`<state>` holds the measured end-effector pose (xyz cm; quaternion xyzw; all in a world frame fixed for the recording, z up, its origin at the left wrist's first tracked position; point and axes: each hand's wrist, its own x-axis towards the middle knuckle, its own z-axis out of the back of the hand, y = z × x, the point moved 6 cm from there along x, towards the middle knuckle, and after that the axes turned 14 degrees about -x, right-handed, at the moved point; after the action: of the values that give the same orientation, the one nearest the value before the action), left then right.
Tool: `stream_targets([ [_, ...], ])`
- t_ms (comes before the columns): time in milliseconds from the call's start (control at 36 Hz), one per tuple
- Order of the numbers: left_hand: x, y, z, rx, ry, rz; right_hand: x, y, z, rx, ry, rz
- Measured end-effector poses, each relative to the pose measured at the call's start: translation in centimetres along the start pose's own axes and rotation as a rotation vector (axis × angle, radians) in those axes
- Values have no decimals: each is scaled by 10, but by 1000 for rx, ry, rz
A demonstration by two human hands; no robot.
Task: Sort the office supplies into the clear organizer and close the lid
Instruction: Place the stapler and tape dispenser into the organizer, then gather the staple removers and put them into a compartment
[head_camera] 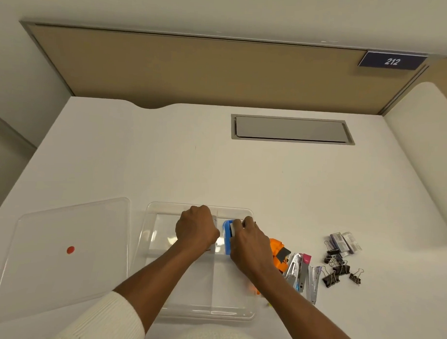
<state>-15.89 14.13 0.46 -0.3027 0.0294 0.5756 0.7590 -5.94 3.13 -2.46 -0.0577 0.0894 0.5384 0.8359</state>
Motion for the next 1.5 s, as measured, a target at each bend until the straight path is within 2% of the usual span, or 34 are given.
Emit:
stream_targets([
  [250, -1, 4, -14, 44, 3, 7, -1, -1, -5, 28, 4, -2],
  [500, -20, 17, -15, 73, 27, -70, -2, -1, -5, 45, 0, 1],
  [722, -36, 15, -19, 245, 93, -182, -9, 1, 3, 61, -47, 21],
  [972, -47, 5, -19, 495, 80, -286, -20, -4, 5, 108, -156, 13],
  [1111, -54, -14, -13, 478, -16, -372, -52, -43, 25, 327, -344, -227],
  [1222, -73, -49, -12, 337, -49, -486, -91, -96, 22, 418, -432, -505],
  [1278, -88, -71, -20, 231, -34, -619, -109, -123, 12, 385, -409, -628],
  [1361, -106, -98, -43, 89, 103, -743, -132, -157, -10, 303, -304, -791],
  [1500, -131, -127, -89, 82, 313, -778, -149, -180, -38, 206, -100, -838],
])
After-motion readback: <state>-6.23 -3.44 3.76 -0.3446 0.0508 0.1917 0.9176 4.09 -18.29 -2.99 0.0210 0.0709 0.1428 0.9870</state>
